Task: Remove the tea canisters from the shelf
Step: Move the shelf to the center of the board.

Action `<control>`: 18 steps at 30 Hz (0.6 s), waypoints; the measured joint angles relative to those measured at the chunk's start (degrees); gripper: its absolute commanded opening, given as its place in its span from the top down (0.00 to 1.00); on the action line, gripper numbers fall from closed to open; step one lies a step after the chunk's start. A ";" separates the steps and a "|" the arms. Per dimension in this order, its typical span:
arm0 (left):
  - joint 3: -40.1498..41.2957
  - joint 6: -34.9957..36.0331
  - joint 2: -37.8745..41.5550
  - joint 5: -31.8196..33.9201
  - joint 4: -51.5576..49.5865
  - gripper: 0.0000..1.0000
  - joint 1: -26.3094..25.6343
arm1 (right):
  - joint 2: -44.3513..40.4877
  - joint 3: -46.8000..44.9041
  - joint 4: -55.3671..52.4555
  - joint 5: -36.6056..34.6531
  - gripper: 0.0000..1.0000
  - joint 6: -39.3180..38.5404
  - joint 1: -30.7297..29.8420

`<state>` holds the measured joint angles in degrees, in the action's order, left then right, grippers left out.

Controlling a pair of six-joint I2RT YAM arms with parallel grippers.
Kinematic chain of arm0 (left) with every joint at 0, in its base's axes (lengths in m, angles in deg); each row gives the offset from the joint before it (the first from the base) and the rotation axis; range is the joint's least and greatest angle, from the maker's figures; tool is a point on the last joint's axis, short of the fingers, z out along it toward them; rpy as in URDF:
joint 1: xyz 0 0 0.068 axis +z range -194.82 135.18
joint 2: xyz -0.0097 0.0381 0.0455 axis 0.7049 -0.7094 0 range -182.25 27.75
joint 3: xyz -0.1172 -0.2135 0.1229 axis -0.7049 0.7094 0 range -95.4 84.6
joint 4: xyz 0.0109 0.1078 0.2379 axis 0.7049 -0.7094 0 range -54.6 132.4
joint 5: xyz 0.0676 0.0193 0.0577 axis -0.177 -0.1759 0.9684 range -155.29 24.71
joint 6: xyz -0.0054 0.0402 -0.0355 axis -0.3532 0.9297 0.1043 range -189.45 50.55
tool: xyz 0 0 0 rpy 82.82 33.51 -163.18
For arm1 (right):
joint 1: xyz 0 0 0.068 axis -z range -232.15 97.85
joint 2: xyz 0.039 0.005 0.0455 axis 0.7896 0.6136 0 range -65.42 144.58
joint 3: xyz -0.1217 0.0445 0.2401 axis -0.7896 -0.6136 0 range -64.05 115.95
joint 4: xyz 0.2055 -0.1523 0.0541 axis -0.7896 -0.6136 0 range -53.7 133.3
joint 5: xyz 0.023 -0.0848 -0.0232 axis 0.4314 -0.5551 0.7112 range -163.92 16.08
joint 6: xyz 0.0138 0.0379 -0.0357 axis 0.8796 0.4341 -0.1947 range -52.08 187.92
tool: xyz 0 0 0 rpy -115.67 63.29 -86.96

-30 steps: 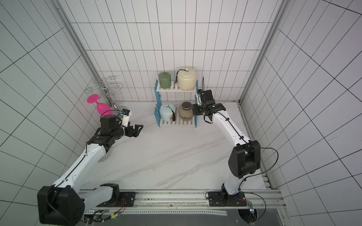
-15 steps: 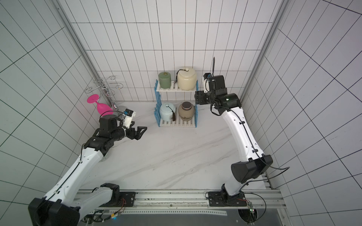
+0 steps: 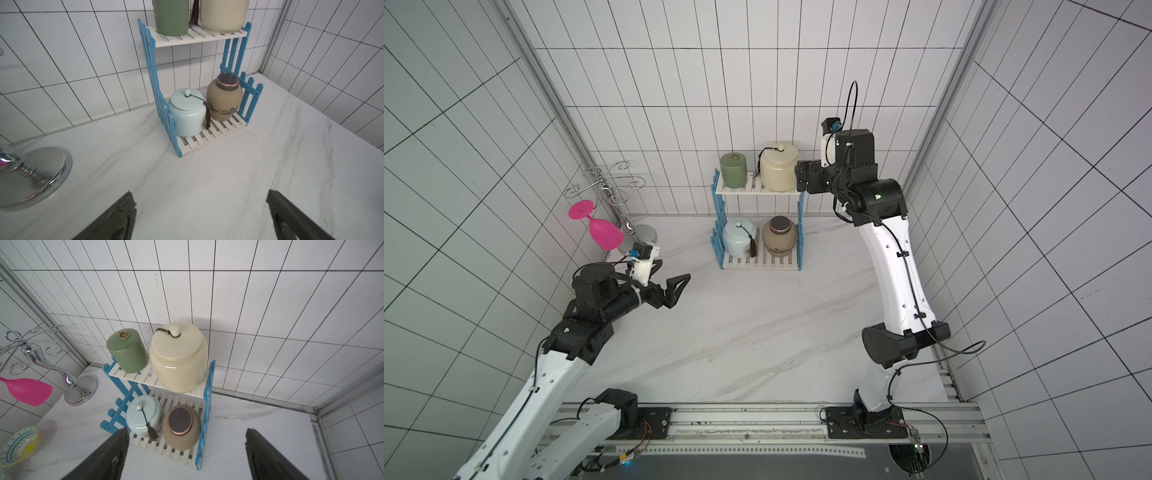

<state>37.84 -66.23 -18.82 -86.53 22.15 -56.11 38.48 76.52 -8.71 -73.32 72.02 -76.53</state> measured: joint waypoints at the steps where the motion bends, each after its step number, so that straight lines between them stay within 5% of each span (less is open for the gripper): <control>1: 0.50 -0.22 0.00 -0.07 2.05 0.01 0.00 | 0.68 0.50 0.11 -0.04 0.07 -0.02 0.00; 9: 7.17 -2.78 0.42 -3.56 18.67 0.01 4.04 | 6.99 3.37 6.38 0.04 0.09 0.00 0.00; 18: 4.52 -2.19 -3.52 -0.37 17.22 0.01 0.31 | 17.62 11.41 15.91 0.15 0.11 -0.37 0.00</control>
<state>42.36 -68.41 -22.33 -86.90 39.38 -55.80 56.09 87.93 7.20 -73.17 71.65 -76.53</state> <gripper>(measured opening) 0.992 0.889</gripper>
